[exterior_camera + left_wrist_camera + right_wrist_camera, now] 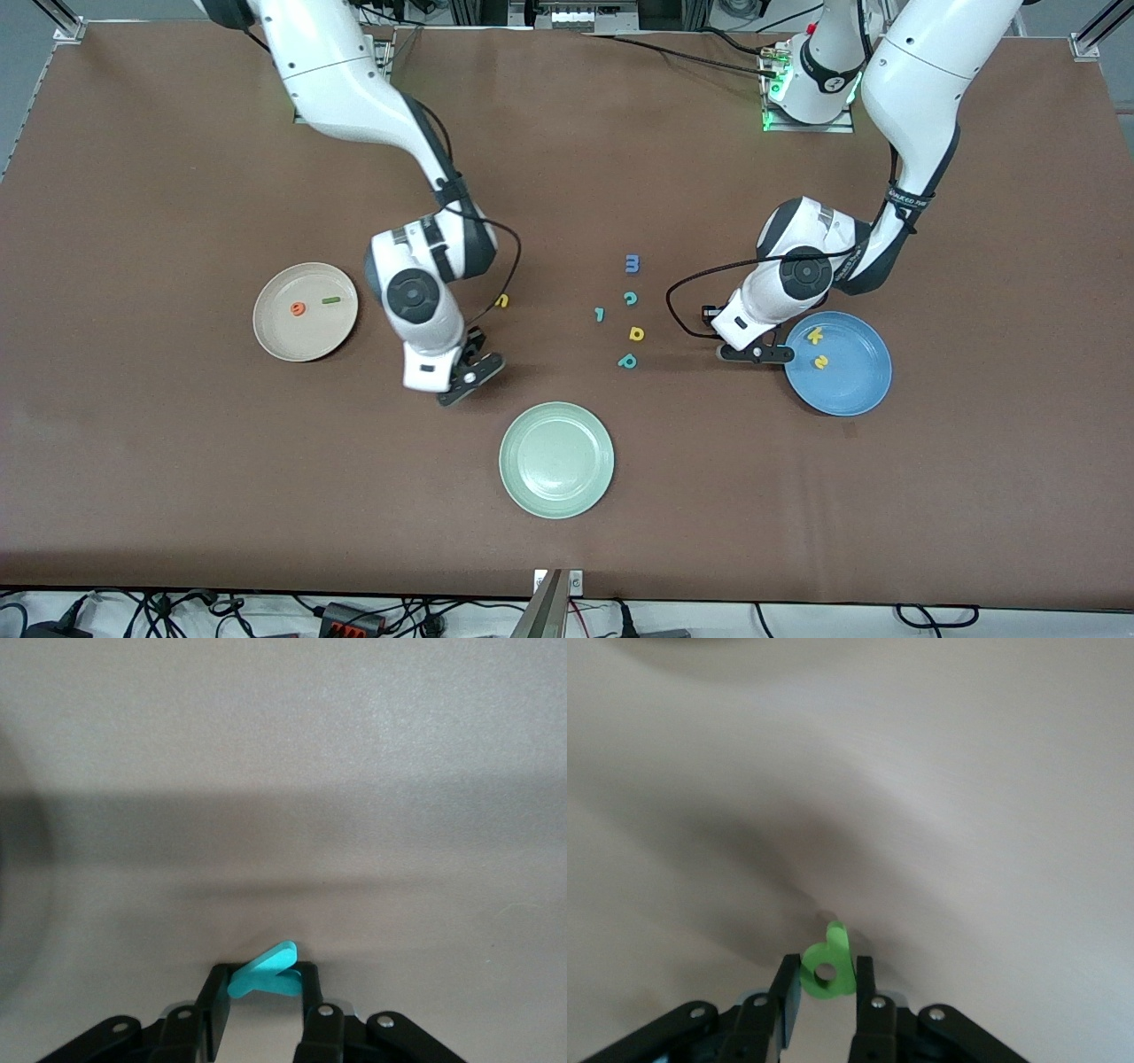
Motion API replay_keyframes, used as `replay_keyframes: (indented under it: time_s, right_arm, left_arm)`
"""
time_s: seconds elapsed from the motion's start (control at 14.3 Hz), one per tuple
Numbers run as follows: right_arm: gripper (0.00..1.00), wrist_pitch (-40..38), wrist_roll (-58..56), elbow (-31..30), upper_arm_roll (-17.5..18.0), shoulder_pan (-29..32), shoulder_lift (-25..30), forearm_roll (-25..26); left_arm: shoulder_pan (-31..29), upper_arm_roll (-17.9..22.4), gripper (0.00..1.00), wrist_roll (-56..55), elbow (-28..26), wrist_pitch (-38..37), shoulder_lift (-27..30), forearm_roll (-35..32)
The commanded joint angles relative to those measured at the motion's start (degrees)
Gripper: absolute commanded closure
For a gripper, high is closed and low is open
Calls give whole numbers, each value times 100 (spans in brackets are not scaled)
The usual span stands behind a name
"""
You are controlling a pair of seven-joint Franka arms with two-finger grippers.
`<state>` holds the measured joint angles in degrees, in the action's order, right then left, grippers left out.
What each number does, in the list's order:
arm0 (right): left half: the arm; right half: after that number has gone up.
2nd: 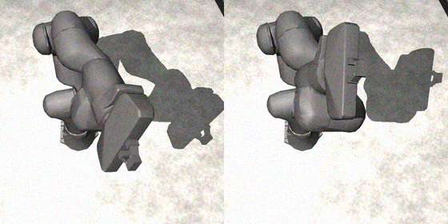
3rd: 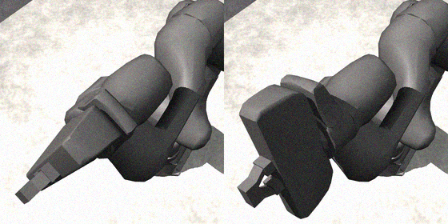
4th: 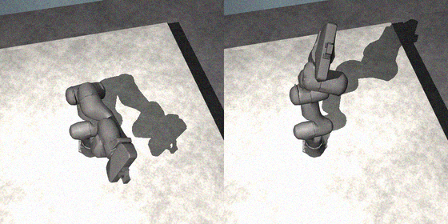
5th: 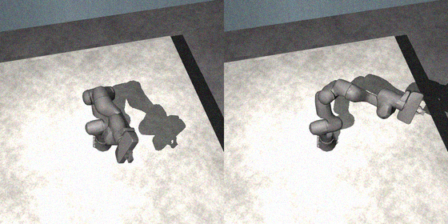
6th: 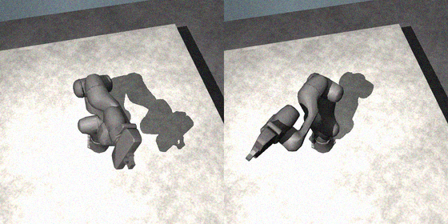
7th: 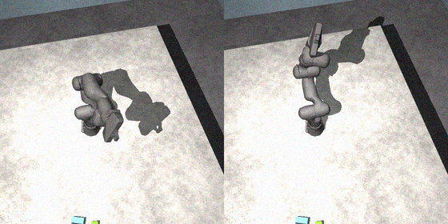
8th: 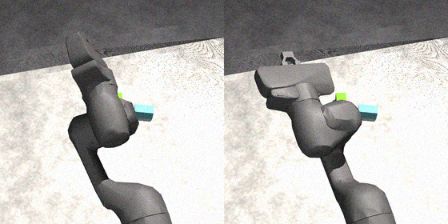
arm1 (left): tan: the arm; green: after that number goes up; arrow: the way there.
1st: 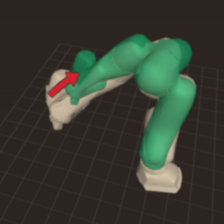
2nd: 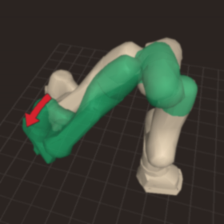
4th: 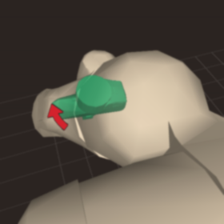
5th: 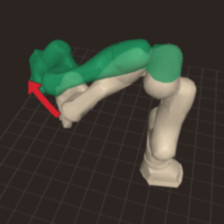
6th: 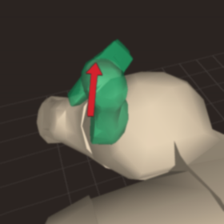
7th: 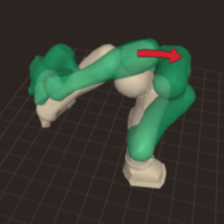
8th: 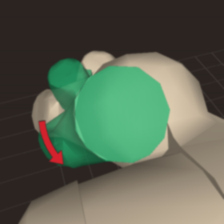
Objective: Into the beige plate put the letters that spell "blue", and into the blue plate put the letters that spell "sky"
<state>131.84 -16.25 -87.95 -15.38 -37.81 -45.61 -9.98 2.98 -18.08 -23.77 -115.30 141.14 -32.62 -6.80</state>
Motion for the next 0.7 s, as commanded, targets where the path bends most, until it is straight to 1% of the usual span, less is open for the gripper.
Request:
replay_keyframes:
  time_s: [0.0, 0.14, 0.21, 0.28, 0.35, 0.42, 0.56, 0.63]
  right_arm:
    - [82, -682, -27, -337, 36, 493, 534, -13]
    - [82, -1535, -27, -389, -227, 608, 789, 4]
    - [82, -1869, -36, -520, -420, 608, 938, 5]
    - [82, -1994, -97, -739, -543, 617, 1131, 5]
    - [82, -1987, -124, -1054, -623, 652, 1316, 13]
    - [82, -1891, -124, -1466, -676, 704, 1492, 13]
    - [82, -1575, -124, -2118, -729, 950, 1660, 13]
    - [82, -1469, -124, -2312, -729, 1073, 1678, 13]
  left_arm:
    - [-26, -11, 79, -110, 60, 45, -52, -225]
    - [-52, -11, 79, -93, 69, 28, -25, -225]
    - [-61, -2, 81, -84, 78, -7, 1, -225]
    - [-70, -2, 82, -84, 165, -60, 27, -225]
    - [-78, -2, 82, -84, 209, -191, 80, -225]
    - [-78, 7, 82, -75, 366, -497, 124, -233]
    - [-113, 15, 82, 12, 796, -1269, 168, -251]
    - [-148, 15, 82, 100, 1016, -1630, 160, -416]
